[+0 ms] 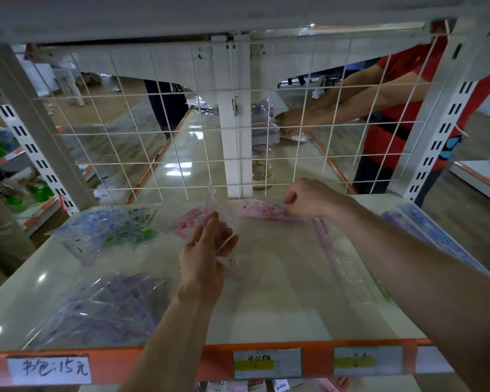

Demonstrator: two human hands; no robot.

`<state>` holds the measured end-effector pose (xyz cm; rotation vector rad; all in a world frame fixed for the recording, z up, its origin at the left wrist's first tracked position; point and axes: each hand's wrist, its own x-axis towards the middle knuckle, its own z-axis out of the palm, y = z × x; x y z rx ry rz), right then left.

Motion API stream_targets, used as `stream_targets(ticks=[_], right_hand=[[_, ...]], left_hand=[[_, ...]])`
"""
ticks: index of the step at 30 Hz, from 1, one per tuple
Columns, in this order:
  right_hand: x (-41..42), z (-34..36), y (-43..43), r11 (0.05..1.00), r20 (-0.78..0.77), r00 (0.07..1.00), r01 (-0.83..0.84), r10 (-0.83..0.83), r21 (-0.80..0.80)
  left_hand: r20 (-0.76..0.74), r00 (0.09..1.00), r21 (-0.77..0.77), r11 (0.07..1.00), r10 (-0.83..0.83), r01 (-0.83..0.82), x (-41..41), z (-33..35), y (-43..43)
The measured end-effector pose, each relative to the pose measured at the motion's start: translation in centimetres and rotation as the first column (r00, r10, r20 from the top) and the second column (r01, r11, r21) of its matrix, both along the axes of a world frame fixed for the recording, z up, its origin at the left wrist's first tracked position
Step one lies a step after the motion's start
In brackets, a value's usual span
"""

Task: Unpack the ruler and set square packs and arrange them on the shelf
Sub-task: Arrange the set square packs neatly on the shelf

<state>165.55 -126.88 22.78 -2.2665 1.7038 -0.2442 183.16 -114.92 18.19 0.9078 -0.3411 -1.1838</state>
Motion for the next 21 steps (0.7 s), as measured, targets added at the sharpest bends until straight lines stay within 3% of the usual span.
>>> stream_targets(ticks=[14, 15, 17, 19, 21], right_hand=[[0.2, -0.4, -0.3, 0.999, -0.123, 0.992, -0.013, 0.017, 0.034], [0.3, -0.1, 0.0, 1.0, -0.062, 0.998, -0.03, 0.03, -0.001], [1.1, 0.8, 1.2, 0.994, 0.225, 0.968, -0.104, 0.109, -0.034], [2.3, 2.2, 3.1, 0.977, 0.552, 0.825, -0.197, 0.123, 0.076], [3.1, 2.8, 4.2, 0.939, 0.701, 0.712, -0.27, 0.044, 0.215]], left_hand=[[0.021, 0.999, -0.011, 0.999, -0.034, 0.035, -0.2, 0.1, 0.2], [0.017, 0.999, -0.009, 0.999, -0.051, 0.051, -0.3, 0.3, 0.3], [0.051, 0.992, -0.001, 0.994, -0.112, 0.112, -0.4, 0.6, 0.5], [0.107, 0.971, 0.011, 0.976, -0.216, 0.216, -0.5, 0.8, 0.8], [0.157, 0.932, 0.026, 0.945, -0.326, 0.326, -0.8, 0.9, 1.1]])
